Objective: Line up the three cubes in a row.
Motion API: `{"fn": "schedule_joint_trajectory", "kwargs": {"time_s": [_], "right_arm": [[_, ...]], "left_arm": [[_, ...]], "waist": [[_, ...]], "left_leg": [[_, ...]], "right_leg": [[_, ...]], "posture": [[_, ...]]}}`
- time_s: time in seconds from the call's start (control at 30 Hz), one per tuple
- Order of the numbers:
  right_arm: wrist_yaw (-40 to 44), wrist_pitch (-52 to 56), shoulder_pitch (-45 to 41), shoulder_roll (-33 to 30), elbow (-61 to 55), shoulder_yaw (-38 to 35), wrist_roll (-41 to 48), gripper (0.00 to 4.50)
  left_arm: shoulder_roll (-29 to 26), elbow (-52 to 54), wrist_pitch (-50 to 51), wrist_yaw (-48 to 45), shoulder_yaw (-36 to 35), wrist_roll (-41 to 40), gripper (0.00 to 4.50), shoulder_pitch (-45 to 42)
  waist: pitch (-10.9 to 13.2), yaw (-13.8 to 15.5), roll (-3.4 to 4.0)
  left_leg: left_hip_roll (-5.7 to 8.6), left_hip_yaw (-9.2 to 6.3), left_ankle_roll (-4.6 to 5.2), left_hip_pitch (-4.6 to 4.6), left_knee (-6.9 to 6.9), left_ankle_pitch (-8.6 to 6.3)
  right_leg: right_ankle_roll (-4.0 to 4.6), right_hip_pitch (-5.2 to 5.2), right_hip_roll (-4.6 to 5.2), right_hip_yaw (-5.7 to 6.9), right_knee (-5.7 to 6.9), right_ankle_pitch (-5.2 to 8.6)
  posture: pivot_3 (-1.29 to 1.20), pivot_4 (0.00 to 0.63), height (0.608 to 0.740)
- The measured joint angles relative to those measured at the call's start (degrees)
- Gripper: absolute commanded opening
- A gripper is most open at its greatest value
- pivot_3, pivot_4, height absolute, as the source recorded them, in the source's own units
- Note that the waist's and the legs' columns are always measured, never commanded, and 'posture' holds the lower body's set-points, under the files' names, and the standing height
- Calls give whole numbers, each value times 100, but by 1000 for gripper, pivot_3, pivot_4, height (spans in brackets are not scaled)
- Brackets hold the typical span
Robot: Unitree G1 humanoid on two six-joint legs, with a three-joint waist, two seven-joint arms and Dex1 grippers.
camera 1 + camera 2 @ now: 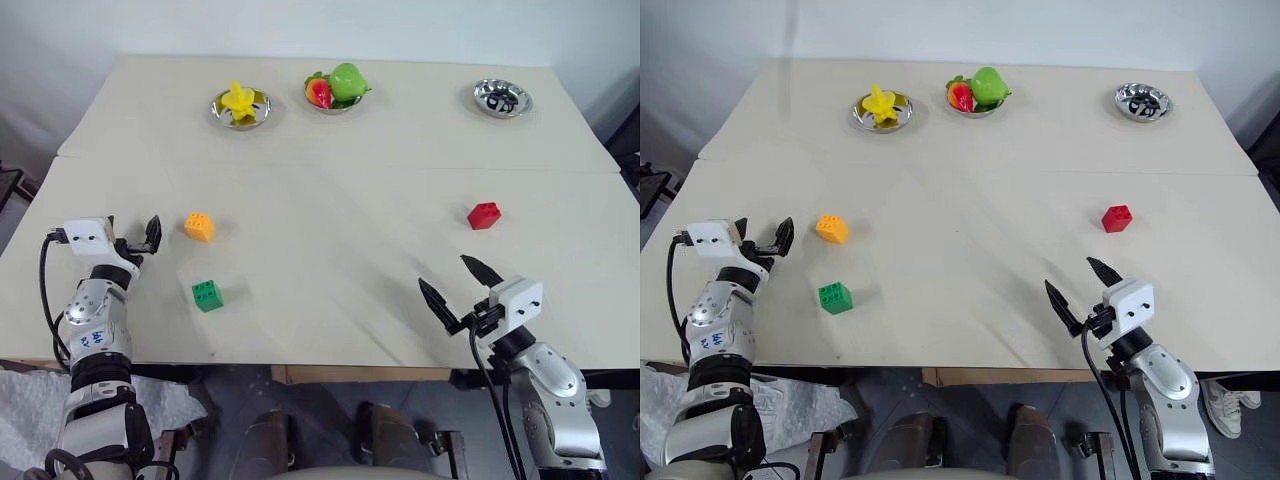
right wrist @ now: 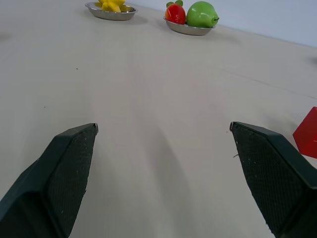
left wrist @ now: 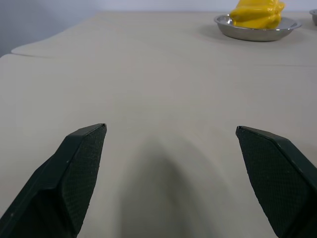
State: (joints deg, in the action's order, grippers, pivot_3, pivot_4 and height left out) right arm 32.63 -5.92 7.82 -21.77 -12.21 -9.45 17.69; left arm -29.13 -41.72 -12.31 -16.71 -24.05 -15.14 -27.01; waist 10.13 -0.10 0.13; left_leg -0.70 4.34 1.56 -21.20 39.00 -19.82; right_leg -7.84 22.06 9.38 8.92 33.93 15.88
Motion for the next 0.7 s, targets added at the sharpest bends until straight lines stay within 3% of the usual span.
{"fn": "schedule_joint_trajectory", "kwargs": {"time_s": [0.13,0.3,0.53,0.7], "right_arm": [[40,-20,-16,-1,44,0,4,4500],[45,15,-9,-21,37,-151,176,4500],[155,497,628,-424,-239,-1443,1285,4500],[175,506,812,-455,8,-1803,1339,4500]], "left_arm": [[-63,4,37,74,-3,20,4462,0],[-71,741,128,-1009,-130,-705,4462,335],[-1289,2189,826,-3443,164,-1216,4462,1257],[-1625,3273,1377,-4338,485,-1428,4462,1435]], "waist": [[0,-1,0],[0,-1,0],[1,9,1],[2,1,4]], "left_leg": [[0,0,0,0,0,0],[-3,-1,0,-1,1,0],[-7,1,1,1,0,-1],[-9,1,0,4,-2,-2]], "right_leg": [[0,0,0,0,1,0],[0,0,1,0,0,0],[1,-1,1,0,-2,0],[1,0,1,-7,-1,0]], "posture": [[0,150,740],[0,150,740],[0,150,740],[0,150,740]]}}
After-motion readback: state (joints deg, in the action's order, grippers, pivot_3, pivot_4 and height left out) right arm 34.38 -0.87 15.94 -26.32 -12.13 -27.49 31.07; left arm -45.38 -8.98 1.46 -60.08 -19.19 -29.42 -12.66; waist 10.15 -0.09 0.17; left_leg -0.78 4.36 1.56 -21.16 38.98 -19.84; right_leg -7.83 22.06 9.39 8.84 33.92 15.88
